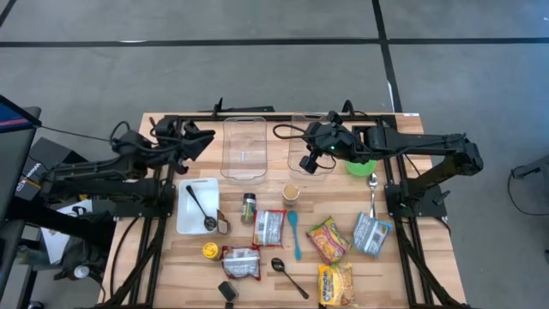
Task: Pick & Place Food Item
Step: Put the green noodle pack into the right transparent bin
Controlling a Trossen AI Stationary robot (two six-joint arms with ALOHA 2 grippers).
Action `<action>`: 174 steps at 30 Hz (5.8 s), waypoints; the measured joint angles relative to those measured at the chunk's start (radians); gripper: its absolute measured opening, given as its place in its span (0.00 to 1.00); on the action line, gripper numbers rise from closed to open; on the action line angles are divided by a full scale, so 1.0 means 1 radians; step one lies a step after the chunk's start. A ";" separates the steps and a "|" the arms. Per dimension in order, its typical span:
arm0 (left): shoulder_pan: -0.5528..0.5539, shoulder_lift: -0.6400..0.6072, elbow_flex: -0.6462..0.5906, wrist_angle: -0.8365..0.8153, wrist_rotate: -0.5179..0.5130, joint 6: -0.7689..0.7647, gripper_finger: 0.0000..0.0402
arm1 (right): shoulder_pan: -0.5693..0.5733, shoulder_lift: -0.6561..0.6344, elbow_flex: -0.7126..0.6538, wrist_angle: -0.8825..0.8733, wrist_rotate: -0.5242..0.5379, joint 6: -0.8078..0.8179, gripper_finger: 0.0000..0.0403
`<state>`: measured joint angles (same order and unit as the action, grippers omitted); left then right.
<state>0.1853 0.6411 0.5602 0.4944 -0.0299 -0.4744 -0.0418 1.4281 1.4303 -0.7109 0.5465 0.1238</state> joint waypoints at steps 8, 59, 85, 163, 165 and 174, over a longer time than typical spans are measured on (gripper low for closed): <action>0.000 0.041 0.000 0.000 0.000 -0.001 0.25 | 0.000 0.000 0.000 0.000 0.000 0.000 0.01; -0.003 0.095 0.000 -0.008 0.015 -0.002 0.25 | 0.316 0.000 0.000 -0.463 -0.122 0.840 0.01; -0.003 0.095 0.000 -0.008 0.061 -0.002 0.25 | 0.395 0.001 -0.311 -0.308 -0.295 0.854 0.01; -0.003 0.095 -0.001 -0.008 0.060 -0.002 0.25 | 0.039 0.000 -0.679 0.092 -0.867 0.046 0.01; -0.003 0.095 -0.001 -0.008 0.060 -0.002 0.25 | 0.039 0.000 -0.679 0.092 -0.866 0.062 0.02; -0.003 0.095 -0.001 -0.008 0.060 -0.002 0.25 | 0.039 0.000 -0.679 0.092 -0.867 0.071 0.19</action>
<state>0.1825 0.7357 0.5594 0.4868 0.0303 -0.4762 -0.0029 1.4284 0.7513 -0.6193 -0.3202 0.1951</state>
